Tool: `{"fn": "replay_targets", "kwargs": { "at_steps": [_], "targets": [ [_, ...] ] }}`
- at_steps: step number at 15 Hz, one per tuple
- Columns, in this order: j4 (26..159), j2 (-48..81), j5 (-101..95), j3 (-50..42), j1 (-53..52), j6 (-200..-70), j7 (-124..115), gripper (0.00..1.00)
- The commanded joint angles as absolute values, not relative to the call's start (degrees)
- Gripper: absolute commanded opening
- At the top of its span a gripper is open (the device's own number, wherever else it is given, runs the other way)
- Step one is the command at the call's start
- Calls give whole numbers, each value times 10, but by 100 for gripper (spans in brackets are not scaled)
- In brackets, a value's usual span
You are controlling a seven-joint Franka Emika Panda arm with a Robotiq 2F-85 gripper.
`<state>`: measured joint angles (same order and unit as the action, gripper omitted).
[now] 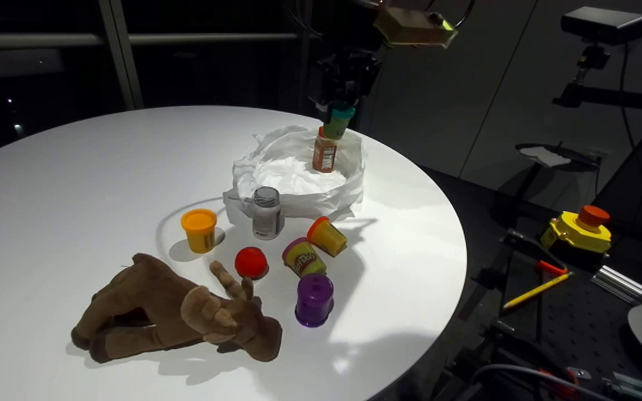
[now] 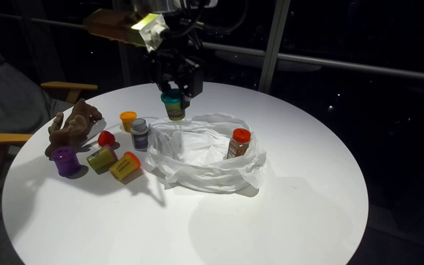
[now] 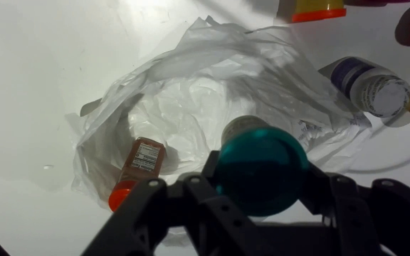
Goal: Pick the objects on the table and put them in the plastic bag
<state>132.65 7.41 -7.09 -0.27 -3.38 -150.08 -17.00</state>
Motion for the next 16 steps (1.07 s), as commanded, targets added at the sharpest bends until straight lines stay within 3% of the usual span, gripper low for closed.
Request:
{"fn": "replay_targets", "kwargs": {
  "at_steps": [1,16],
  "targets": [
    [1235,163,-16,-1,-17,-1485,-124,24],
    [990,407,-12,-34,-3,-1470,-121,24]
  ]
}}
